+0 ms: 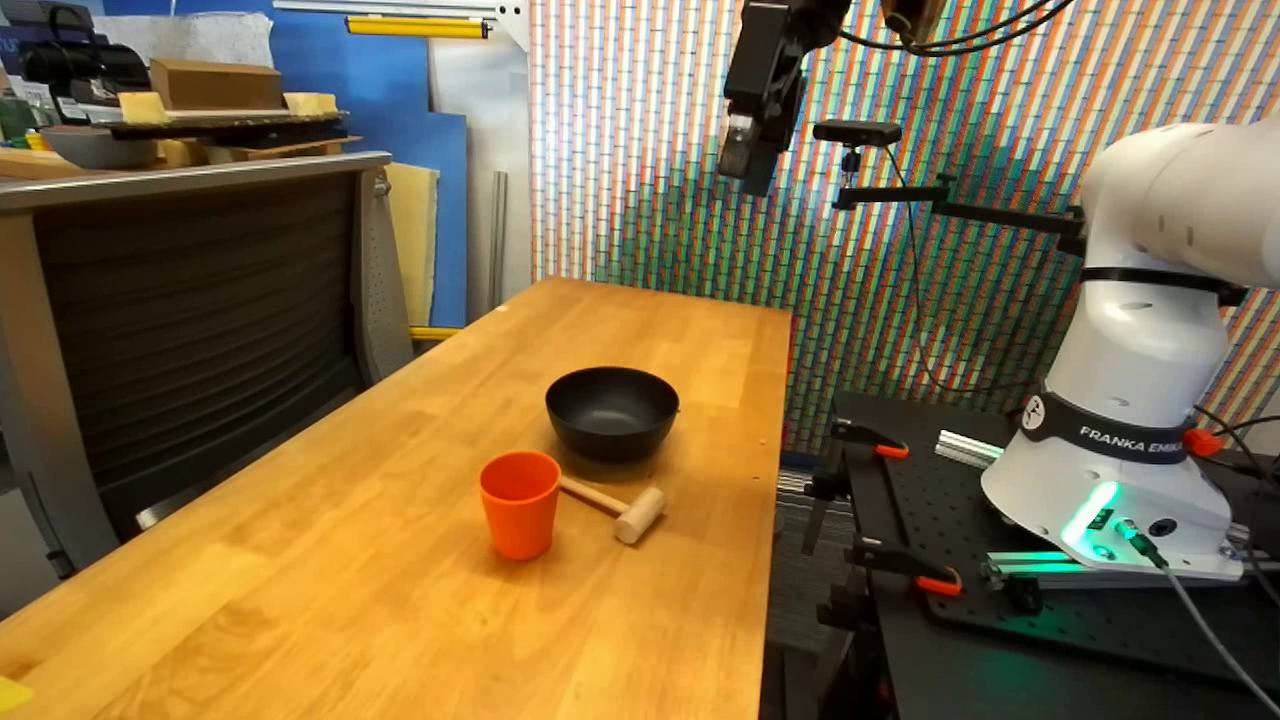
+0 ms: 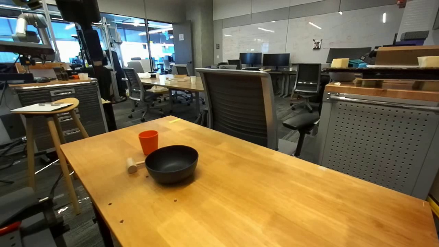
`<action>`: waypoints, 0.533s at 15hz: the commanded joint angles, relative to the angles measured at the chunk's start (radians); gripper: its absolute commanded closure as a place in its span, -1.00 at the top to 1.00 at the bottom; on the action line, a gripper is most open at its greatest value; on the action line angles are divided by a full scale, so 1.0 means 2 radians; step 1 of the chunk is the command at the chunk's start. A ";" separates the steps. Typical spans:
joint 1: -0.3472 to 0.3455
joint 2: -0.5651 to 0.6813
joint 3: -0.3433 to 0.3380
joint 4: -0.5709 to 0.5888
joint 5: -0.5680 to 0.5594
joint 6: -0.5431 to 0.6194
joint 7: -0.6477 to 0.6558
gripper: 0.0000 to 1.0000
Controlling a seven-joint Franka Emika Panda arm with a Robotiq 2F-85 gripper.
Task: Put the cup in the bowl
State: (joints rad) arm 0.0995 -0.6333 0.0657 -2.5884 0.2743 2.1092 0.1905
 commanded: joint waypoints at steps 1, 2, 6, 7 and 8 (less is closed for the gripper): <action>-0.031 0.036 0.054 0.001 -0.063 0.051 0.049 1.00; -0.032 0.064 0.071 0.006 -0.082 0.076 0.061 1.00; -0.035 0.171 0.126 0.039 -0.145 0.148 0.132 1.00; -0.038 0.199 0.137 0.052 -0.169 0.158 0.152 1.00; -0.039 0.224 0.144 0.065 -0.195 0.164 0.173 1.00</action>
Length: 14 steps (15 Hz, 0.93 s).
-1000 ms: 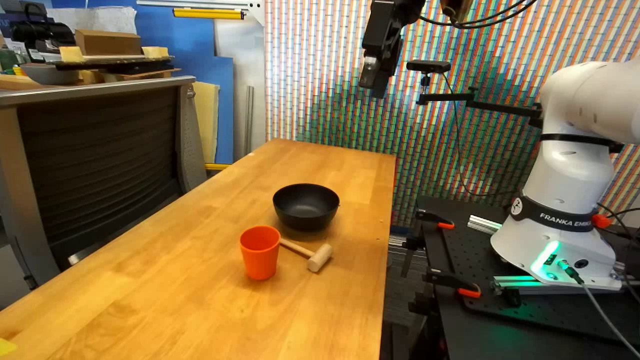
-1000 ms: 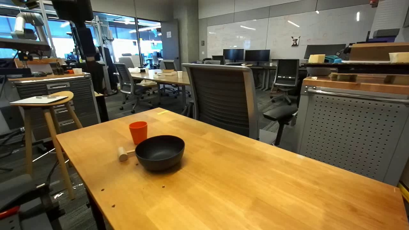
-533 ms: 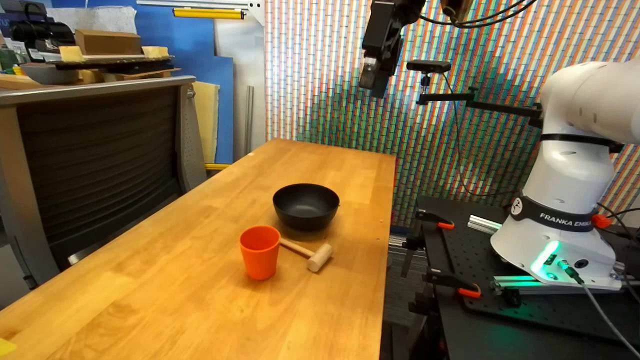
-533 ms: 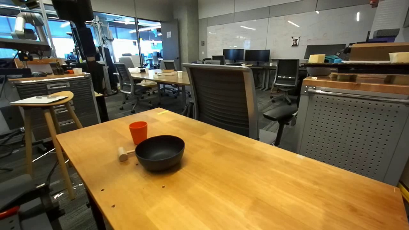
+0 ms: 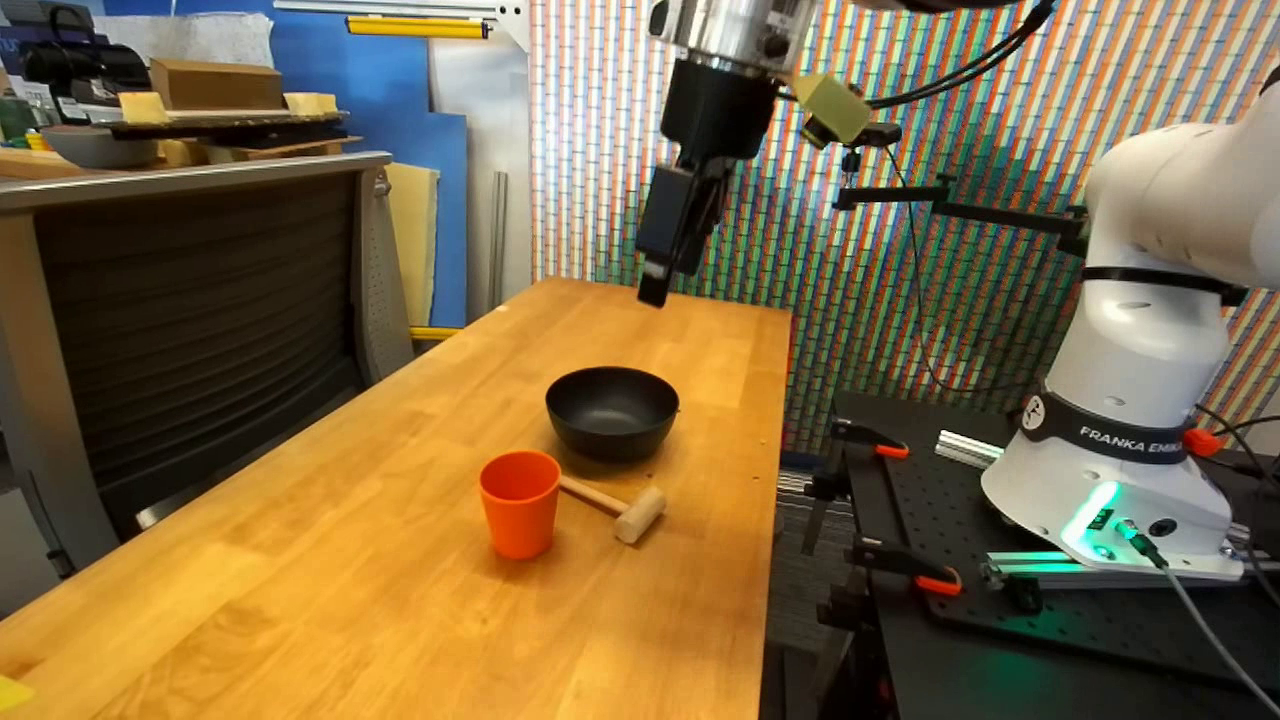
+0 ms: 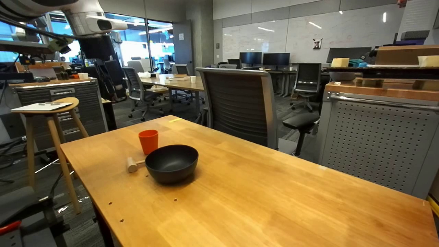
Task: Put the cup in the bowl
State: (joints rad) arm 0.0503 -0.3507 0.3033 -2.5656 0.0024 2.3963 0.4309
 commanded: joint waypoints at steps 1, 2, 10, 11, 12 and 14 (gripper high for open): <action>-0.016 0.107 0.030 0.068 -0.091 0.024 0.074 1.00; -0.016 0.131 0.031 0.082 -0.127 0.027 0.099 1.00; 0.040 0.277 -0.051 0.182 -0.234 0.052 0.191 1.00; 0.046 0.291 -0.062 0.186 -0.230 0.066 0.193 1.00; 0.052 0.305 -0.072 0.192 -0.219 0.076 0.191 1.00; 0.062 0.329 -0.088 0.202 -0.199 0.086 0.188 1.00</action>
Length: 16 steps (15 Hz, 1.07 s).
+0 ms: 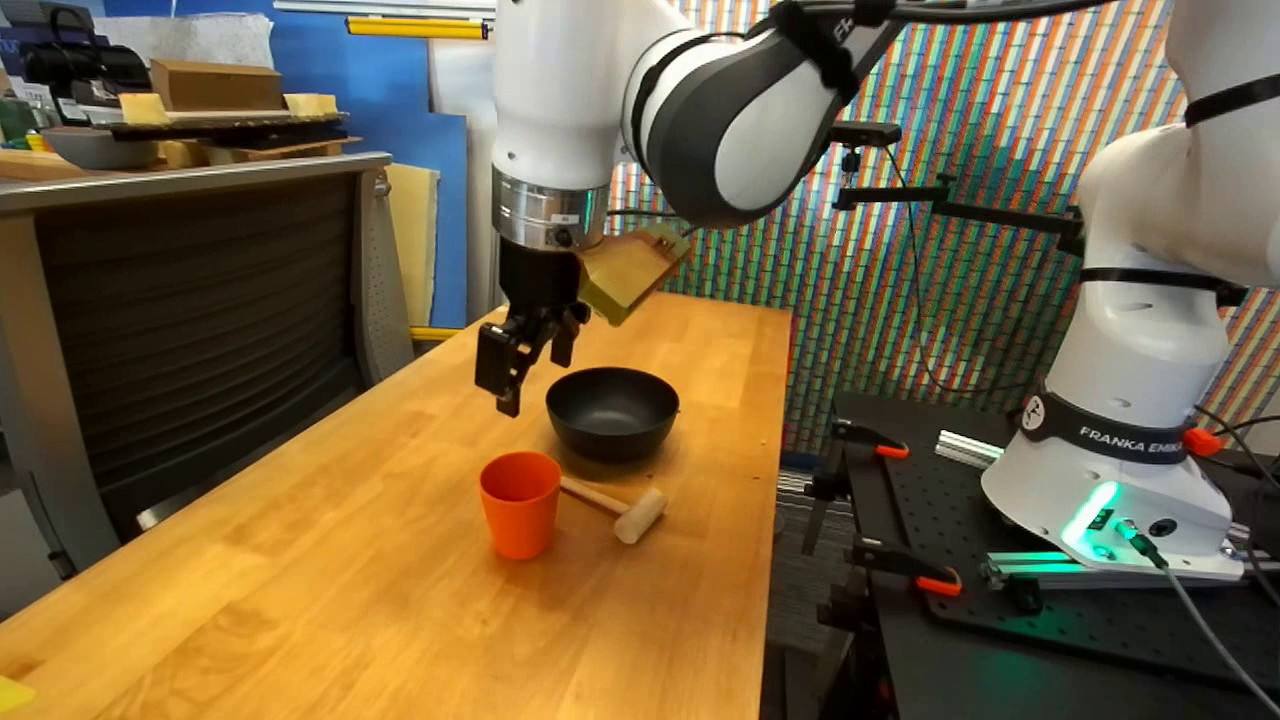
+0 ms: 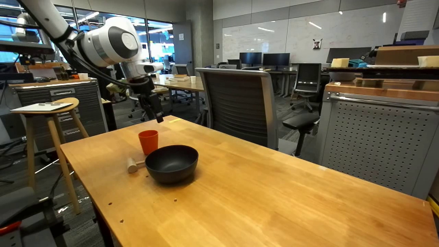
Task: Put the cup in the bowl
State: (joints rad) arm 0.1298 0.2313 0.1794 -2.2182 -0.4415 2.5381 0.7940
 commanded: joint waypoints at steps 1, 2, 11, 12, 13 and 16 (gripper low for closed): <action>0.023 0.047 -0.030 0.033 0.045 0.013 -0.002 1.00; 0.025 0.054 -0.032 0.036 0.067 0.009 -0.007 1.00; 0.038 0.093 -0.049 0.034 0.154 0.037 -0.018 0.01; 0.039 0.096 -0.049 0.033 0.161 0.039 -0.020 -0.17; 0.037 0.097 -0.048 0.031 0.171 0.042 -0.023 -0.30; 0.033 0.097 -0.043 0.021 0.204 0.050 -0.038 -0.79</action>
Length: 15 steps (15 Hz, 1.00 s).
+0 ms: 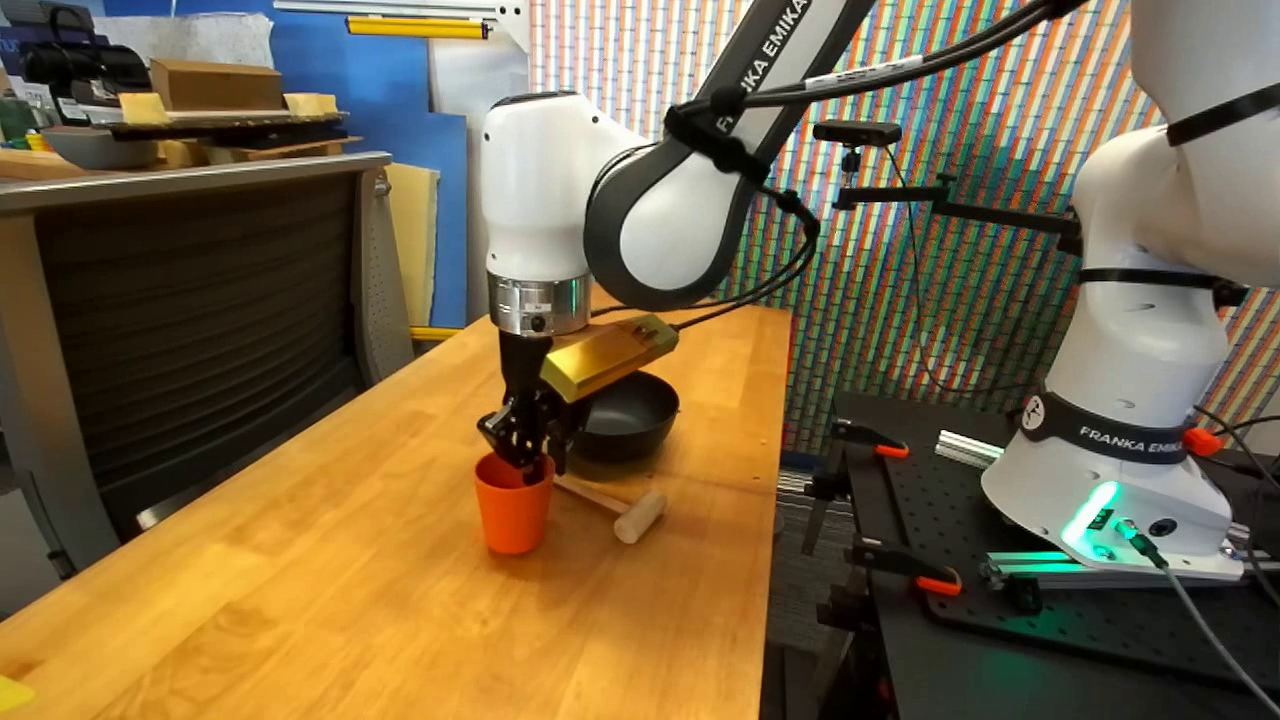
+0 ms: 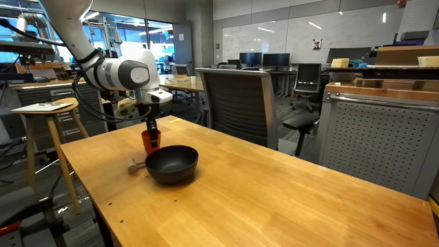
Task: Put the cup in the bowl
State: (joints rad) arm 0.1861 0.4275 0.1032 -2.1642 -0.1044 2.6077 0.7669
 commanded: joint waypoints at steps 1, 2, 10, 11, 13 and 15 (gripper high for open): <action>0.004 -0.004 -0.003 -0.011 0.046 0.017 -0.029 -0.88; 0.003 -0.009 -0.002 -0.015 0.056 0.017 -0.036 -0.92; 0.056 -0.142 -0.067 -0.039 -0.064 -0.028 0.029 -0.90; 0.058 -0.166 -0.080 -0.048 -0.107 -0.033 0.062 -0.90; 0.041 -0.205 -0.084 -0.063 -0.179 -0.050 0.126 -0.90; 0.012 -0.231 -0.077 -0.081 -0.216 -0.065 0.183 -0.90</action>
State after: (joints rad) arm 0.2643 0.0821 -0.0552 -2.2383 -0.4237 2.5138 0.9767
